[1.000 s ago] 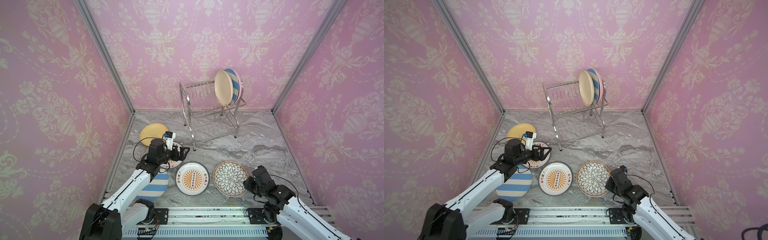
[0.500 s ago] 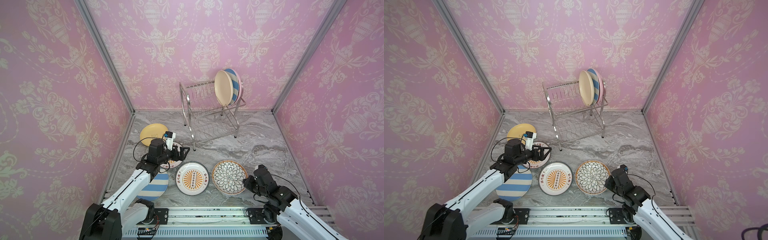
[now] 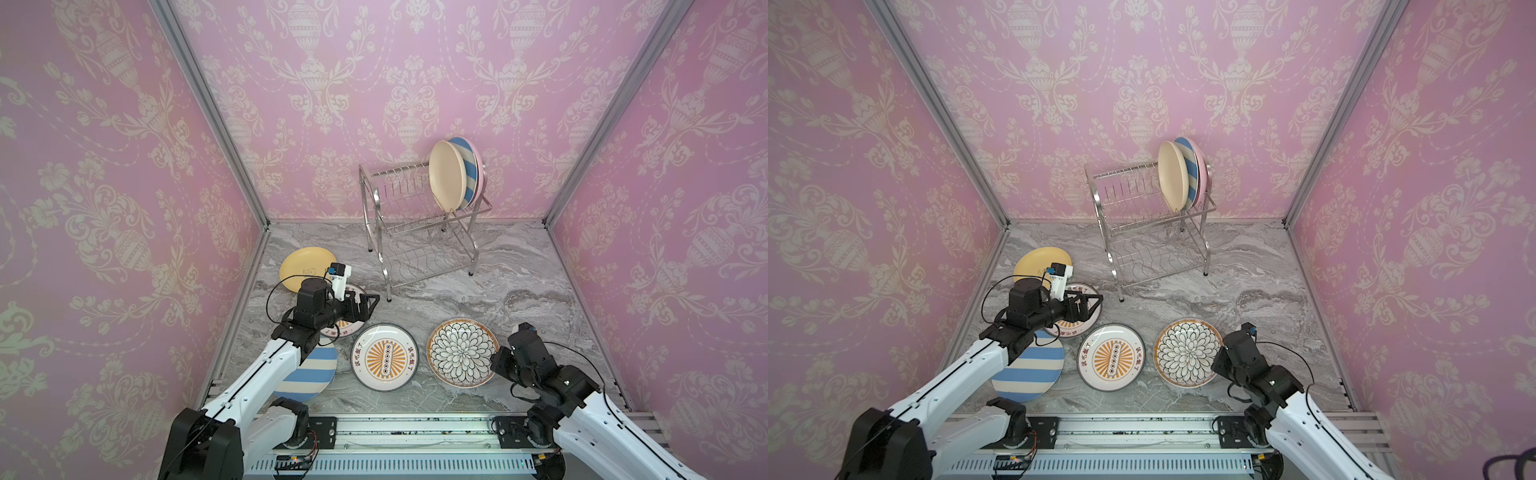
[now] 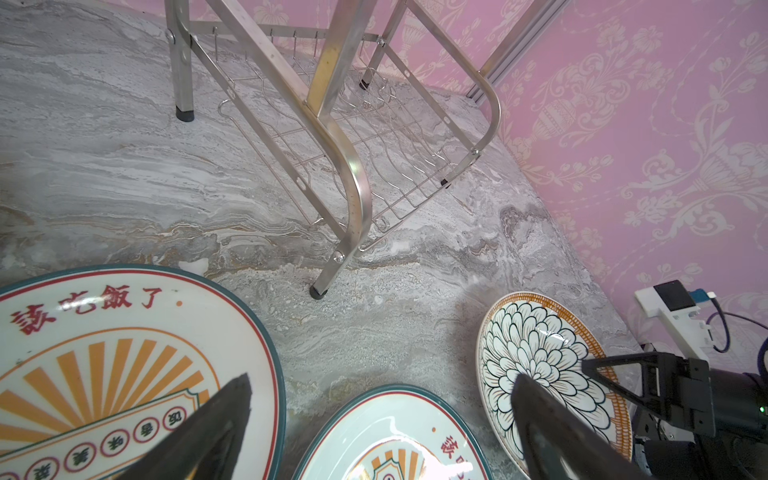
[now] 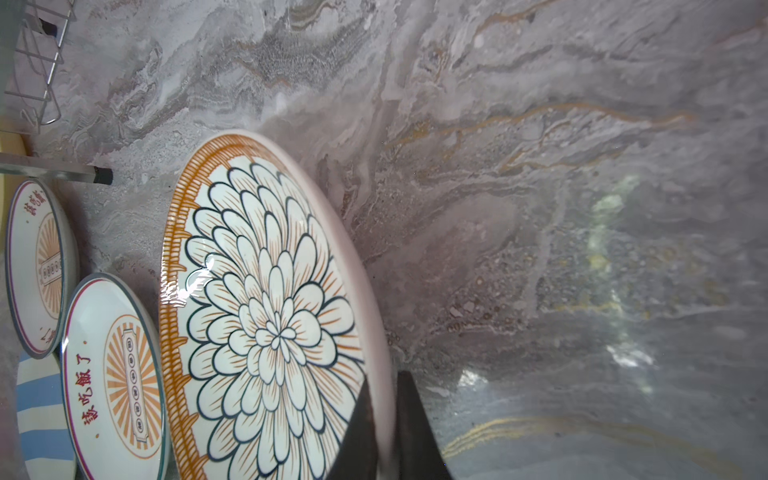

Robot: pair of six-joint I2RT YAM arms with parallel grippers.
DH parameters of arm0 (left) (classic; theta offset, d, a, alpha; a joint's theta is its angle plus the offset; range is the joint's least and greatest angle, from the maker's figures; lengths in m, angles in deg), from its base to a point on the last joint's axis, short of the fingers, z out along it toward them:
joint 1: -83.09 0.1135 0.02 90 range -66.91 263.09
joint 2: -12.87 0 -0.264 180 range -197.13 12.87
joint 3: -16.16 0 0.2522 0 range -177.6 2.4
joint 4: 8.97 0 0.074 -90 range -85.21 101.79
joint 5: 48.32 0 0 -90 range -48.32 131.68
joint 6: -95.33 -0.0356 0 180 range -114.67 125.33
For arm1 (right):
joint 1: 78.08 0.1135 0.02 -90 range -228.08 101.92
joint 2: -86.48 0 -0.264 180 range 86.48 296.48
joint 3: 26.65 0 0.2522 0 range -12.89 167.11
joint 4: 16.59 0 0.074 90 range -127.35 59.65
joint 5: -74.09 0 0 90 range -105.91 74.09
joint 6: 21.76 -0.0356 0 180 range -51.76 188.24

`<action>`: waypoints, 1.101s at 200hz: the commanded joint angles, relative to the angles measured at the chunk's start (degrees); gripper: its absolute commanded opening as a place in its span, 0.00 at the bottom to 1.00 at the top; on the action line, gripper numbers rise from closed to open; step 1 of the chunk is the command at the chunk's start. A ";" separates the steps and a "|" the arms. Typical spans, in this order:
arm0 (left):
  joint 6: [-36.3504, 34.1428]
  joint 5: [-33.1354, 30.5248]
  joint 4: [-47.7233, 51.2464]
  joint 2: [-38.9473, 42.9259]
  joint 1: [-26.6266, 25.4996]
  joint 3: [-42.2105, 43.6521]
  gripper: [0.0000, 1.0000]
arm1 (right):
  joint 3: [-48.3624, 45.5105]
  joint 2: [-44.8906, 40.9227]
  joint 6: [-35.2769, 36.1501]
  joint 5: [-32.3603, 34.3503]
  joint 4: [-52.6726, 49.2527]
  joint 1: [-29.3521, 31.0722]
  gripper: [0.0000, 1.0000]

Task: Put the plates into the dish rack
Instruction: 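Lift the flower-pattern plate upright with the right gripper toward the rack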

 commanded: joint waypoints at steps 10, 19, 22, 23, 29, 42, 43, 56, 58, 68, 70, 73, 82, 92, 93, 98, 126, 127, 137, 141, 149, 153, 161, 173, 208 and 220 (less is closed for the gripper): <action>-0.53 0.99 -0.15 0.75 -0.52 -1.77 0.99 | 10.55 4.72 10.97 9.51 -5.24 -0.44 0.00; -0.96 0.84 0.20 0.77 -0.52 -2.13 0.99 | 13.43 6.26 13.26 11.65 -6.39 -0.41 0.00; -1.06 0.74 0.32 0.79 -0.52 -2.32 0.99 | 14.60 6.78 14.09 12.38 -6.73 -0.35 0.00; -1.12 0.69 0.39 0.82 -0.56 -2.34 0.99 | 15.03 6.95 14.31 12.59 -6.87 -0.39 0.00; -1.48 0.60 0.74 0.81 -0.52 -2.88 0.99 | 17.30 7.99 15.78 13.93 -7.68 -0.42 0.00; -2.12 0.37 1.57 0.99 -0.52 -4.25 0.99 | 22.29 9.61 19.14 16.10 -8.86 -0.44 0.00; -2.22 0.33 1.67 0.97 -0.52 -4.40 0.99 | 22.66 9.68 19.38 16.24 -8.95 -0.44 0.00; -3.27 -0.15 3.03 0.87 -0.57 -6.05 0.99 | 27.58 10.80 21.75 17.98 -10.17 -0.43 0.00; -3.35 -0.29 3.23 0.86 -0.57 -6.36 0.99 | 28.25 10.93 22.15 18.22 -10.37 -0.43 0.00; -4.18 -0.59 3.95 0.64 -0.52 -7.73 0.99 | 31.95 11.76 24.00 19.05 -11.05 -0.38 0.00; -4.34 -0.61 4.10 0.60 -0.52 -8.03 0.99 | 32.64 11.94 24.32 19.21 -11.22 -0.46 0.00; -4.59 -0.81 4.32 0.55 -0.52 -8.40 0.99 | 33.72 12.24 24.82 19.60 -11.48 -0.38 0.00; -5.25 -1.16 4.79 0.28 -0.56 -9.35 0.99 | 37.14 13.30 26.57 20.22 -12.07 -0.37 0.00; -5.89 -1.39 5.07 -0.02 -0.52 -11.19 0.99 | 41.15 14.69 28.59 20.97 -12.70 -0.39 0.00; -6.00 -1.43 5.04 -0.02 -0.52 -11.26 0.99 | 41.53 14.85 28.81 21.01 -12.75 -0.41 0.00; -6.35 -1.67 5.27 -0.31 -0.53 -11.87 0.99 | 43.46 15.57 29.96 21.27 -12.95 -0.44 0.00; -8.80 -2.33 6.68 -1.81 -0.43 -14.83 0.99 | 56.04 19.84 36.89 23.69 -12.66 -0.41 0.00; -8.90 -2.39 6.69 -1.93 -0.43 -14.92 0.99 | 56.45 20.02 37.22 23.77 -12.60 -0.38 0.00; -9.78 -2.86 7.03 -2.71 -0.34 -15.92 0.99 | 60.84 21.94 39.77 24.52 -12.37 -0.38 0.00; -10.16 -2.95 7.40 -3.01 -0.33 -16.57 0.99 | 62.54 22.80 40.69 24.79 -12.28 -0.41 0.00; -10.86 -3.16 8.15 -3.64 -0.10 -17.84 0.99 | 65.98 24.54 42.14 25.00 -12.19 -0.38 0.00; -11.15 -3.27 8.33 -3.90 -0.09 -18.43 0.99 | 67.53 25.37 42.71 24.99 -11.99 -0.42 0.00; -11.77 -3.87 8.77 -4.23 -0.08 -19.47 0.99 | 70.07 26.72 43.58 24.65 -11.03 -0.41 0.00; -12.48 -4.85 8.67 -4.45 0.07 -20.65 0.99 | 72.63 28.37 44.63 23.36 -8.50 -0.37 0.00; -12.67 -4.20 2.33 -6.80 0.52 -21.46 0.99 | 80.90 35.17 47.22 18.34 -1.59 -0.30 0.00; -12.36 -3.15 0.49 -9.06 0.69 -22.55 0.99 | 85.24 38.37 47.98 16.86 -0.97 -0.25 0.00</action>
